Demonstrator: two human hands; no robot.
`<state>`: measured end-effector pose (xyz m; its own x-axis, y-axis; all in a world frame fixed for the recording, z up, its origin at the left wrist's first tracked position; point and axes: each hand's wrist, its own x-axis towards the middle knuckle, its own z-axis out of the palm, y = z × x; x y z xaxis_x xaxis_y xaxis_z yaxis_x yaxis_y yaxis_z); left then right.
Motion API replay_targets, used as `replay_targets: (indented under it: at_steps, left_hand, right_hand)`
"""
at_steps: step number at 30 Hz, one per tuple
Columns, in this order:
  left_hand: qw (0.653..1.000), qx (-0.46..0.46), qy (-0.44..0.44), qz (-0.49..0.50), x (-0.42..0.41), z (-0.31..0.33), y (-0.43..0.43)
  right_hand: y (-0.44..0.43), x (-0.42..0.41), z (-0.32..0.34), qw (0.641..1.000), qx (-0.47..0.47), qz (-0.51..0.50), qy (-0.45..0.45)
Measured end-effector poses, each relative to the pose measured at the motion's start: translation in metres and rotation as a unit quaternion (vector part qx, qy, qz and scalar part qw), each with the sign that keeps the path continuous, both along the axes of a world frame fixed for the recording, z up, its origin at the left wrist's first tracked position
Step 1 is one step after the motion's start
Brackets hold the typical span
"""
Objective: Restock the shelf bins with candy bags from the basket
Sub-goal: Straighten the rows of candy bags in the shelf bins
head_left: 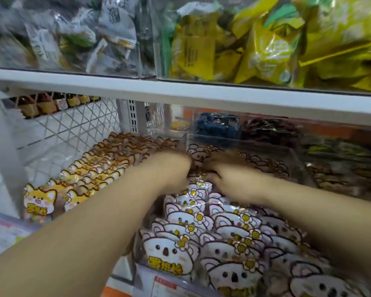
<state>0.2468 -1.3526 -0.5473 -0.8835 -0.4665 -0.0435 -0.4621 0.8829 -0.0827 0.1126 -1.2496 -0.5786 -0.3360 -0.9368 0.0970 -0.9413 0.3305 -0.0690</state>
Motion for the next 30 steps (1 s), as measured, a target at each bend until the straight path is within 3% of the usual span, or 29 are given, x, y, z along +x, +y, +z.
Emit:
replay_targets:
  at_steps: [5, 8, 11, 14, 20, 25, 30]
  left_hand:
    - [0.999, -0.027, 0.016, 0.021, 0.009, -0.006, 0.006]
    - [0.999, -0.016, -0.008, 0.027, 0.002, -0.006, -0.001]
    - [0.999, -0.029, -0.042, 0.011, -0.002, -0.005, -0.006]
    - [0.998, -0.043, -0.042, -0.012, -0.004, -0.002, -0.004]
    - [0.991, -0.120, 0.036, -0.055, -0.022, -0.002, -0.006]
    - [0.999, -0.016, 0.041, -0.024, -0.052, -0.004, -0.016]
    - [0.994, -0.068, -0.082, -0.008, -0.056, -0.001, -0.017]
  right_hand:
    - [0.005, -0.004, 0.027, 0.996, 0.033, 0.050, -0.072]
    - [-0.011, -0.015, 0.036, 0.987, -0.023, 0.022, -0.157]
    - [-0.023, -0.022, 0.023, 0.994, -0.048, 0.009, -0.093]
    - [-0.033, -0.029, 0.020, 0.994, -0.056, -0.007, -0.094]
    - [0.000, -0.059, 0.034, 0.994, -0.074, -0.032, -0.070]
    - [0.007, -0.069, 0.022, 0.997, -0.052, -0.051, -0.036]
    - [0.007, -0.071, 0.020, 0.998, -0.018, -0.050, -0.032]
